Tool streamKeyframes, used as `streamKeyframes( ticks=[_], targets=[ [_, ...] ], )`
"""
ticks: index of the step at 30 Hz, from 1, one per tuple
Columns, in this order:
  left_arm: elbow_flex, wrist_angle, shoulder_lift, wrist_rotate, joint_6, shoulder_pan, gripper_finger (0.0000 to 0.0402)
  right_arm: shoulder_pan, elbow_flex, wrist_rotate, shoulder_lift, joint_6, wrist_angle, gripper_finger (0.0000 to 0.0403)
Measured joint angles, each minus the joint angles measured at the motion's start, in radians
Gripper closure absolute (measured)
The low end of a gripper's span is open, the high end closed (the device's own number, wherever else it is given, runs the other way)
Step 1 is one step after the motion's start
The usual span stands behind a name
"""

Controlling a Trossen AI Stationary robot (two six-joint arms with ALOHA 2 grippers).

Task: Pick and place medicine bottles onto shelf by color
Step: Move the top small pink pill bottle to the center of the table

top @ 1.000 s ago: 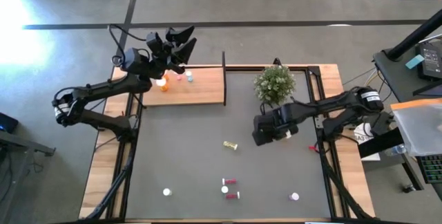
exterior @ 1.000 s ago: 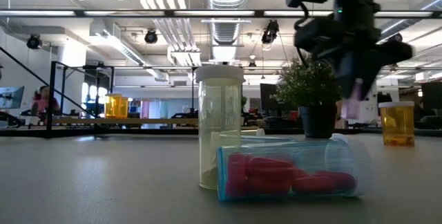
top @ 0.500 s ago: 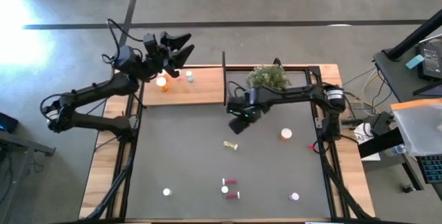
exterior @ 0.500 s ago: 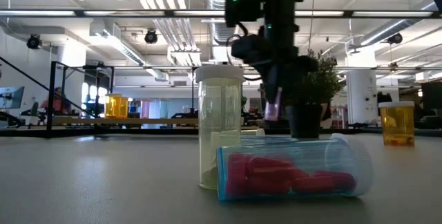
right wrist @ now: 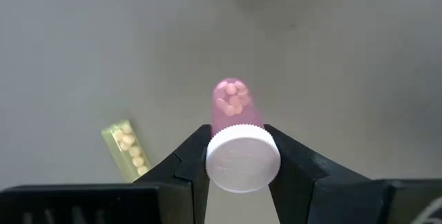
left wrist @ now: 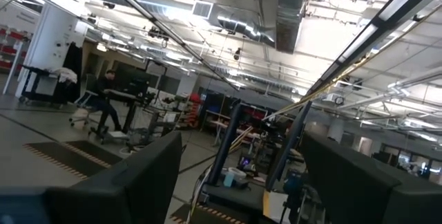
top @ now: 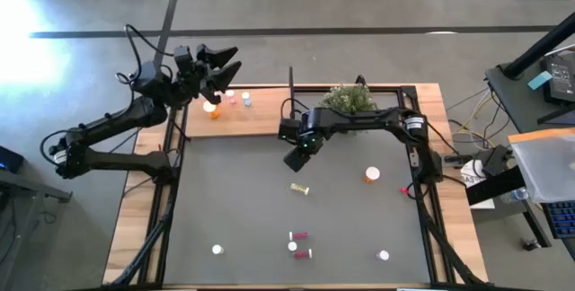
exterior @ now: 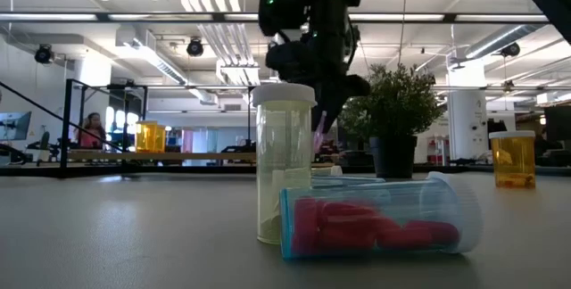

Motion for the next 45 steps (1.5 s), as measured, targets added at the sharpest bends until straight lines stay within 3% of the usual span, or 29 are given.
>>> streamKeyframes(
  ticks=[4, 19, 31, 45],
  targets=[
    [0.0, -0.014, -0.003, 0.0, -0.003, 0.0, 0.0118, -0.007, 0.064, -0.041, 0.068, -0.07, -0.004, 0.0294],
    [0.0, -0.022, -0.008, 0.0, -0.007, 0.0, 0.0118, -0.035, 0.382, -0.038, 0.272, -0.308, -0.163, 0.0294],
    [0.0, -0.02, -0.007, -0.002, -0.007, 0.0, 0.0118, -0.037, 0.408, -0.046, 0.284, -0.4, -0.191, 0.0294],
    [0.002, -0.02, -0.006, -0.002, -0.011, 0.0, 0.0118, 0.024, 0.426, -0.036, 0.275, -0.303, -0.259, 0.0294]
  ],
)
